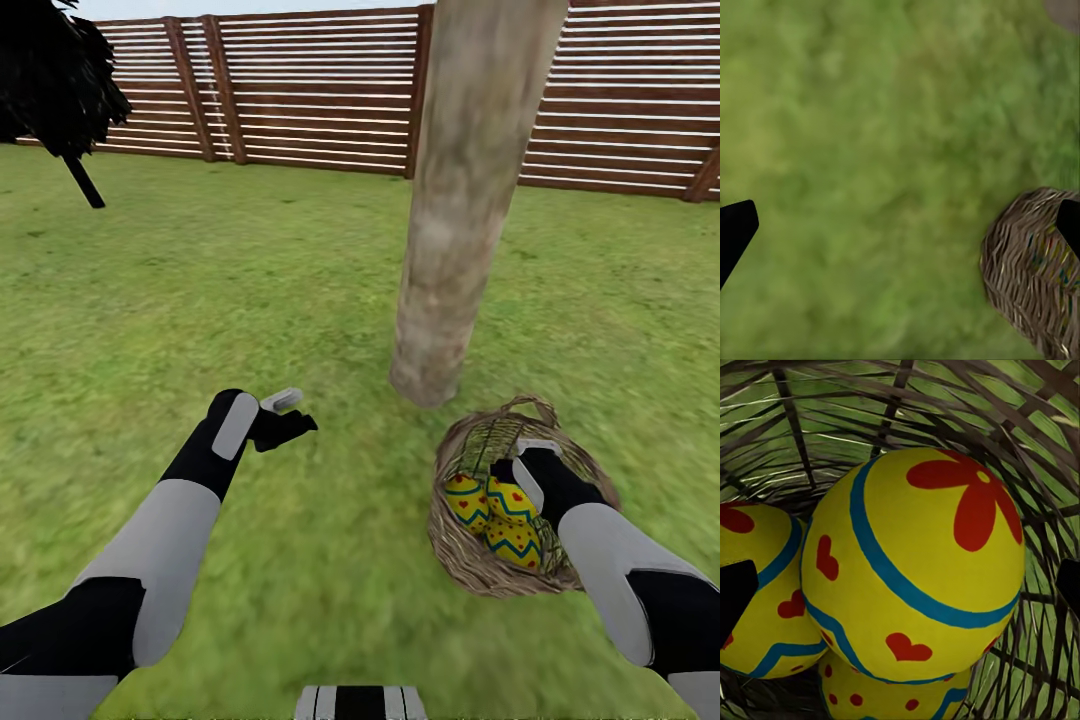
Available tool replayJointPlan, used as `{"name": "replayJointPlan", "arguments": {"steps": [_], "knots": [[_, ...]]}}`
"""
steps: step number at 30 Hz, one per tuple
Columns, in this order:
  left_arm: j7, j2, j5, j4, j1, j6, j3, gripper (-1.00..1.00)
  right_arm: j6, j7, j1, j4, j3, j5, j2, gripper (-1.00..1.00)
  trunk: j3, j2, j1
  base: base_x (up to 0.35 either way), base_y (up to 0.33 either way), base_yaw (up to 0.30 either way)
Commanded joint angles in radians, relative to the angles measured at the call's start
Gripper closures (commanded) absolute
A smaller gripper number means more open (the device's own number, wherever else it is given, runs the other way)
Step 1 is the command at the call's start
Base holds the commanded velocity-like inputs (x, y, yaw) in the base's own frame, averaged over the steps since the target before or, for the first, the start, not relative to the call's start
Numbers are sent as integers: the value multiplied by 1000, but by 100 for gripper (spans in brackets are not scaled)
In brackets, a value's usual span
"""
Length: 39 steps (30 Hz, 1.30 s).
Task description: Take the three Easter eggs out of the wicker basket on the lawn in the garden, then place them on the lawn next to a single tree (choose any tree) so that all three eggs are next to the same tree and none are left in the basket.
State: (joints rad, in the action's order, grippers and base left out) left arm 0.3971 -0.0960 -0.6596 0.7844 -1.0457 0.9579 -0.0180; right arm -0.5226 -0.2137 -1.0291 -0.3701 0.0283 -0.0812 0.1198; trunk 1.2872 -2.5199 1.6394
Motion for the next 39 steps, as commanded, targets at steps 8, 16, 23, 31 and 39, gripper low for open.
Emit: {"name": "replayJointPlan", "arguments": {"steps": [8, 16, 23, 31, 39], "knots": [[8, -1, -11, 1, 0, 2, -2, -100, 45, -8, 0, -2, 1, -8, 0, -100, 5, -1, 0, 0, 0, 0], [8, 1, -10, 1, 0, 2, -2, -100, 71, -9, 0, -3, 2, -8, 1, -100, 5, -1, 0, 0, 0, 0], [6, 2, -11, 2, 0, 2, -2, -100, 95, -10, 0, 0, 15, -9, 1, -100, 5, -1, 0, 0, 0, 0], [6, 2, -9, 1, 0, 2, -2, -100, 96, -9, 0, 0, 93, -8, 1, -100, 5, -1, 0, 0, 0, 0], [7, 5, -9, 1, 0, 2, -3, -100, 96, -9, 0, 1, 96, -8, 1, -100, 20, -2, 2, 0, 0, 0]]}}
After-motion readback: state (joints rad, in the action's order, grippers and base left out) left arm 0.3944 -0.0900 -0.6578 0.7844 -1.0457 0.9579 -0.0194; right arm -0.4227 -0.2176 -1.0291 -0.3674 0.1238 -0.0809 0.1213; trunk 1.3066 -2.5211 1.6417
